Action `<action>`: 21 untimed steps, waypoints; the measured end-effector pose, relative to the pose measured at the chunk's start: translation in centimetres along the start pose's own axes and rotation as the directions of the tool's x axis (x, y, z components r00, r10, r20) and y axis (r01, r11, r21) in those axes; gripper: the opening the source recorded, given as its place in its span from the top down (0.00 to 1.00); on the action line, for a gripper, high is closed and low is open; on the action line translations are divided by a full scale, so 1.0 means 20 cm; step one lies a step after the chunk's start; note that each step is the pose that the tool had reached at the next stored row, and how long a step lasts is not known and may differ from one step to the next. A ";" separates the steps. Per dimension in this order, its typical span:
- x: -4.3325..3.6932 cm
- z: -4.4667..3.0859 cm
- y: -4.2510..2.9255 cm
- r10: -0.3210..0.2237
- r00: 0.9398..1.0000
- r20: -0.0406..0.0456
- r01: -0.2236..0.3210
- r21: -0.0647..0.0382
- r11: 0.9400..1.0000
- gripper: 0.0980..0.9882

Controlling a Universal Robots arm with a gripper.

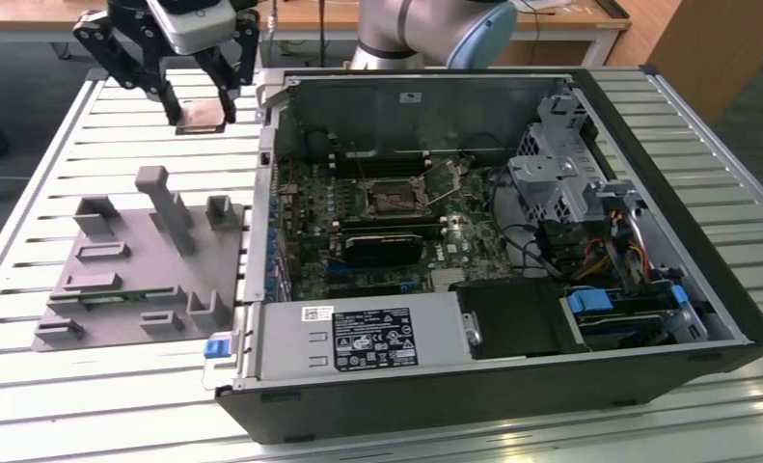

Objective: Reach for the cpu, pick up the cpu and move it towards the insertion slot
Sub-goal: 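Pick up the cpu and move it towards the insertion slot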

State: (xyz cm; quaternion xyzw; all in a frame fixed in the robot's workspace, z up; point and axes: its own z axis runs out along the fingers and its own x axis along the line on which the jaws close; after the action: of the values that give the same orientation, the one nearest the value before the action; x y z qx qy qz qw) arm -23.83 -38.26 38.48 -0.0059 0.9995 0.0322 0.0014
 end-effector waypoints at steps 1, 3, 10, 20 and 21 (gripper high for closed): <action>-0.016 0.000 0.000 0.000 1.000 0.000 0.000 0.000 1.000 0.50; -0.049 0.000 -0.001 0.000 1.000 0.000 0.000 0.000 1.000 0.50; -0.165 0.001 -0.002 0.001 1.000 0.000 -0.001 0.000 1.000 0.50; -0.332 0.003 -0.002 0.002 1.000 0.001 -0.002 0.000 1.000 0.50; -0.346 0.004 -0.001 0.002 1.000 0.001 -0.002 0.000 1.000 0.50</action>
State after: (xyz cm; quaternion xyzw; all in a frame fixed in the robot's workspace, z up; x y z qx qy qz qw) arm -16.91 -38.19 38.43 -0.0048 0.9995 0.0322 0.0017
